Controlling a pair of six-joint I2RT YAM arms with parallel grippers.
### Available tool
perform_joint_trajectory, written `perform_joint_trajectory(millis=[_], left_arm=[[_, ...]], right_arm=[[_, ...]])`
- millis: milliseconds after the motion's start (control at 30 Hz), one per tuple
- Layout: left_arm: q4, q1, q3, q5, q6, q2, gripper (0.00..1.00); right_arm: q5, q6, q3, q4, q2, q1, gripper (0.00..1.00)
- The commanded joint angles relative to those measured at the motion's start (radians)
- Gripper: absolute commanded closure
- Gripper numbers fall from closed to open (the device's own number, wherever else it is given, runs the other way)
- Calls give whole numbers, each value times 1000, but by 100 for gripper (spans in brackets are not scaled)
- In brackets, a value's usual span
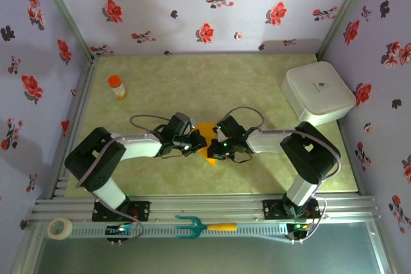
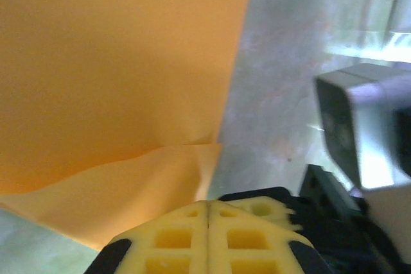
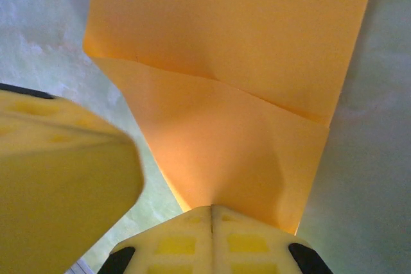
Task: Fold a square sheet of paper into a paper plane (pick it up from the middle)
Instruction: Third fold the triangle at the center of the table.
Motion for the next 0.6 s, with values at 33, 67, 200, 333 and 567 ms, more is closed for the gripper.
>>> perform_joint_trajectory(millis=[33,67,200,333,567], left_arm=[[-2,10,-24,-20,8,23,100],[14,14,-35,-19,5,23,100],[37,34,-61,-21,7,25,100],[42,62,-75,-21,18,44,100],[31,115,-92,-28,28,47,100]], right_arm=[[73,13,-44,-88,18,-7,97],[74,14,-43,-86,18,-7,97],[74,12,-47,-89,19,-9,97],[79,8,-52,-89,20,-9,97],[82,4,-60,-87,33,-9,98]])
